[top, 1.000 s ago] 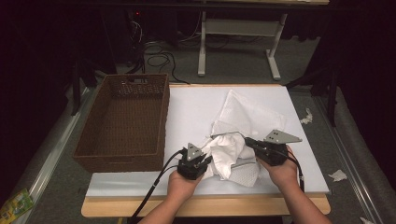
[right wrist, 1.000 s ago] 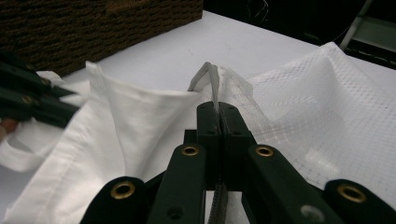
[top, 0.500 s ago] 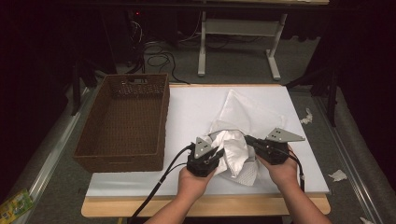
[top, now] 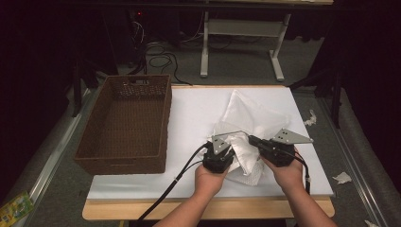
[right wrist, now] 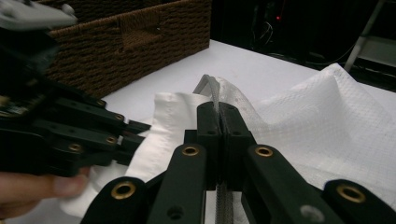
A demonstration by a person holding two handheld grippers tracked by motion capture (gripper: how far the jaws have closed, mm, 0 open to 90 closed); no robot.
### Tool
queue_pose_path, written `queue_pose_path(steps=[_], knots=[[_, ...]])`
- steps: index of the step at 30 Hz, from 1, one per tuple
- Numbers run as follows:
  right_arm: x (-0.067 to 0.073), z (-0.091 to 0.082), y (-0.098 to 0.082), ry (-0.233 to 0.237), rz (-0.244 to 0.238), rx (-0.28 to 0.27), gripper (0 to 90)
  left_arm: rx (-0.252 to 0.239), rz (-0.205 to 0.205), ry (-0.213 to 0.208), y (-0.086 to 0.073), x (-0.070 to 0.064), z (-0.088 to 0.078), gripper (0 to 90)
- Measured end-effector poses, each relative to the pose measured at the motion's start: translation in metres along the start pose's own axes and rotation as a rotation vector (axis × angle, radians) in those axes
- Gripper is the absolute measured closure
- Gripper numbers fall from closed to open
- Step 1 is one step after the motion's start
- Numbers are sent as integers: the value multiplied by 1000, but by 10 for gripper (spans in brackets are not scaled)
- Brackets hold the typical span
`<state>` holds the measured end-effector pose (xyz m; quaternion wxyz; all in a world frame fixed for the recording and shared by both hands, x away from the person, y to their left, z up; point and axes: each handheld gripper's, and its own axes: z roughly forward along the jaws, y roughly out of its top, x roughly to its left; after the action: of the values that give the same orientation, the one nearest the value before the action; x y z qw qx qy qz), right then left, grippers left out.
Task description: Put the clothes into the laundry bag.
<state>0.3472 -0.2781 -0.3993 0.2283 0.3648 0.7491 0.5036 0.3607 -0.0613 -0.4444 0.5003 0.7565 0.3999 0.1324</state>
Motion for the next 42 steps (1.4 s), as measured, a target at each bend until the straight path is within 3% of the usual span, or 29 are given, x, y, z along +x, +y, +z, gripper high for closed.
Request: queue_pose_path(steps=[3, 6, 13, 16, 19, 22, 25, 30, 35, 38, 41, 42], knots=[[1, -1, 1, 5, -1, -8, 896, -6, -28, 16, -2, 2, 5, 803], [2, -2, 1, 8, 0, -9, 896, -19, -23, 28, 0, 3, 3, 804], [9, -3, 4, 19, -13, -25, 895, -79, -16, 112, 11, 24, -28, 804], [11, -2, 4, 20, -13, -23, 896, -84, -13, 110, 13, 24, -31, 804], [13, 1, 4, 23, -25, -22, 896, -72, -13, 94, 9, 17, -22, 802], [13, 1, 3, 23, -31, -17, 895, -33, -1, 78, 0, 9, -2, 791], [10, 1, 1, 18, -23, -13, 895, -31, 5, 50, -3, 7, 3, 740], [7, 0, -1, 16, -20, -6, 895, -54, 33, 24, -2, 13, -10, 570], [7, -2, -2, 9, -25, -6, 895, -73, 40, 29, -4, 19, -27, 493], [8, -3, -2, 6, -22, -7, 895, -111, 46, -10, -6, 20, -44, 519], [8, -3, -1, 5, -22, -7, 895, -113, 77, -38, -5, 14, -47, 468], [8, -3, -1, 7, -23, -11, 895, -101, 86, -78, -6, 7, -42, 423]])
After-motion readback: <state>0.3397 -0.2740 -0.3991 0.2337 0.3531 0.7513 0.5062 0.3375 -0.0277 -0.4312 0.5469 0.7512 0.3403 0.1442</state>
